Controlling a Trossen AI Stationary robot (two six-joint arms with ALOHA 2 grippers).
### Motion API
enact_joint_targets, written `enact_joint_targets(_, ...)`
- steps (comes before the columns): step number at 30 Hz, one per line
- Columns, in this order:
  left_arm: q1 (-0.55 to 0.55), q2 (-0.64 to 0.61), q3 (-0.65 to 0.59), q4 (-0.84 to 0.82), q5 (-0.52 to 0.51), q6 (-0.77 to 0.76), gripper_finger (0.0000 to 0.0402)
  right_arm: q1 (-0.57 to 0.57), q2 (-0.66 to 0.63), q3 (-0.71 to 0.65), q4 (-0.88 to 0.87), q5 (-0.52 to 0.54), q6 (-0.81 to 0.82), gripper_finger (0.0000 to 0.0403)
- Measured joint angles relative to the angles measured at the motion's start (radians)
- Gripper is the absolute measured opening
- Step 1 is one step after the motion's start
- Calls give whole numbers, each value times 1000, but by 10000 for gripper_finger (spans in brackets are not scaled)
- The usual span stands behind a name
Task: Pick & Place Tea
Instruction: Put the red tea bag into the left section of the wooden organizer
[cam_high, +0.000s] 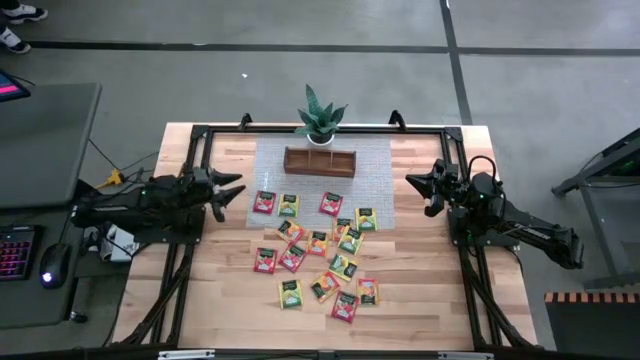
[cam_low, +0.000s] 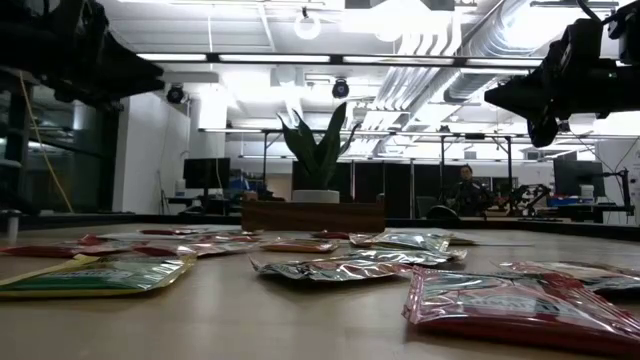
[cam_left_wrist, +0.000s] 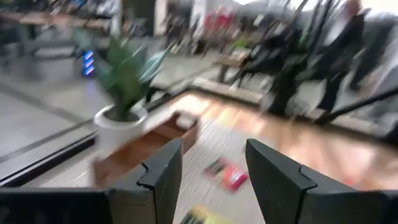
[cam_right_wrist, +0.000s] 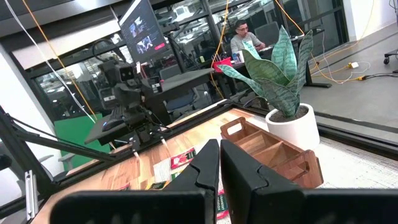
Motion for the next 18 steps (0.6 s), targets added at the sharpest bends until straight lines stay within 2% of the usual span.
enact_joint_targets(3,0,44,82,-117,-29,-1,174,0,0,0,0,0,0,12)
enact_joint_targets(7,0,146,168,-175,-31,-2,174,0,1,0,-1,0,0,12)
enact_joint_targets(14,25,454,321,-178,-31,-25,174,0,1,0,-1,2,0,12)
enact_joint_targets(18,137,633,445,-262,93,-120,174,0,1,0,0,4,0,12)
